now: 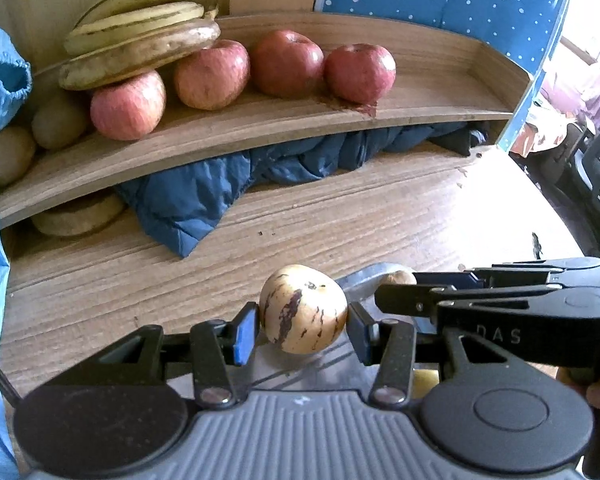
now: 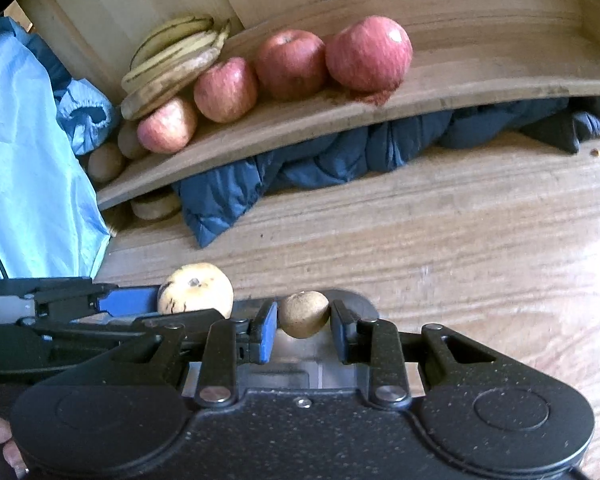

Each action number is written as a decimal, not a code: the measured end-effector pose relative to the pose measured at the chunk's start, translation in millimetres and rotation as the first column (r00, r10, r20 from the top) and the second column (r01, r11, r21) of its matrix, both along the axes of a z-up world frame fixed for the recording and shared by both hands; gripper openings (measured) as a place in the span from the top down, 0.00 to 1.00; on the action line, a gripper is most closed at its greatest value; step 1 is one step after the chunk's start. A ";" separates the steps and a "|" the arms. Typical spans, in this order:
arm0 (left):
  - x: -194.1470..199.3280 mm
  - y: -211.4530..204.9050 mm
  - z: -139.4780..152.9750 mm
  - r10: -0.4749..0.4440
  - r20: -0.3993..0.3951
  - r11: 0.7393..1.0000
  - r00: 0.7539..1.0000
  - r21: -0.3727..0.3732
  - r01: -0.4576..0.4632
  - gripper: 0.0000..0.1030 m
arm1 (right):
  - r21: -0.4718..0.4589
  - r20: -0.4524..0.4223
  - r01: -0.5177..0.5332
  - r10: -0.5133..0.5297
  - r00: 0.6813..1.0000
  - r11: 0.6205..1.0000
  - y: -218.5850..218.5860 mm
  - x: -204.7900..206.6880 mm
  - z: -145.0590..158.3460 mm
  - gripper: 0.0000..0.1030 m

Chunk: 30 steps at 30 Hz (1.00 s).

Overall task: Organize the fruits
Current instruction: 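Carry the striped fruit with the left tool while the right tool carries the brown fruit to the tray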

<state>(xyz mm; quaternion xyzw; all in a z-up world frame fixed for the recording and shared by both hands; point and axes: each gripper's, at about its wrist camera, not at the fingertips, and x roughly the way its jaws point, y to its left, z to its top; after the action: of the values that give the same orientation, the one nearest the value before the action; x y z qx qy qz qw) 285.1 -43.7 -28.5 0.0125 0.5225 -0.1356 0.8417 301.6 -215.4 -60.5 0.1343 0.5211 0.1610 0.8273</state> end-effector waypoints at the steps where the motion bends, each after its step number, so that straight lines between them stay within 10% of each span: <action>1: -0.9 -0.3 -0.6 -0.004 -0.002 1.000 1.000 -0.001 0.004 0.50 | 0.000 -0.003 0.002 -0.002 1.000 1.000 0.2 -2.4 -0.9 0.70; 30: -5.0 -4.8 -7.5 -0.039 -0.049 0.999 0.998 0.014 0.040 0.50 | -0.007 -0.050 0.034 -0.035 0.998 0.999 -5.8 -24.1 -10.3 0.70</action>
<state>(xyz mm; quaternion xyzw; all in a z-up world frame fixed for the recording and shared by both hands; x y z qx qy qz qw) 280.1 -48.5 -36.0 0.0258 0.5433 -0.1486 0.8259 277.6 -221.2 -70.8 0.1447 0.5398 0.1417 0.8171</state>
